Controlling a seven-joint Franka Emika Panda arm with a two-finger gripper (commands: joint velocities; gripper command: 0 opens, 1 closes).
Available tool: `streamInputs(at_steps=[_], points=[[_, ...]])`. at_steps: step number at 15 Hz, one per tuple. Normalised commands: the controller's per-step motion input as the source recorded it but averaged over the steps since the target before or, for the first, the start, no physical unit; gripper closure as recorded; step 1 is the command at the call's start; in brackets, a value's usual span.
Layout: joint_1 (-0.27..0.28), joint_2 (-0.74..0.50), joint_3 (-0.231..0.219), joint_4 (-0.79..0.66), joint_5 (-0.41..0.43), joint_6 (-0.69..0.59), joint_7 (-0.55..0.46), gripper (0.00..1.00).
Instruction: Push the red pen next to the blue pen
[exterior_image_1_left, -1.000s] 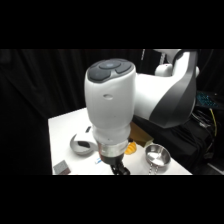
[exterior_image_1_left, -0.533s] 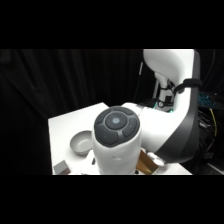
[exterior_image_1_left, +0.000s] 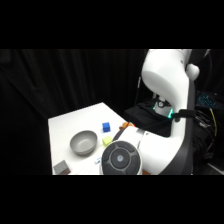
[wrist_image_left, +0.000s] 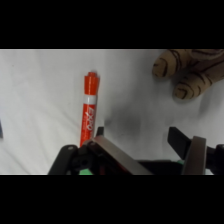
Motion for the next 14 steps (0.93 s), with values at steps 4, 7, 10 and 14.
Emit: streamInputs(at_steps=[4,7,10,14], points=[[-0.015,0.10,-0.033,0.03,0.170,0.19,-0.02,0.00],[-0.064,-0.10,-0.066,-0.22,0.140,0.28,-0.04,0.00],[-0.088,-0.32,-0.117,-0.53,0.072,0.37,-0.06,0.00],[-0.130,-0.43,-0.111,-0.71,0.051,0.38,-0.12,0.00]])
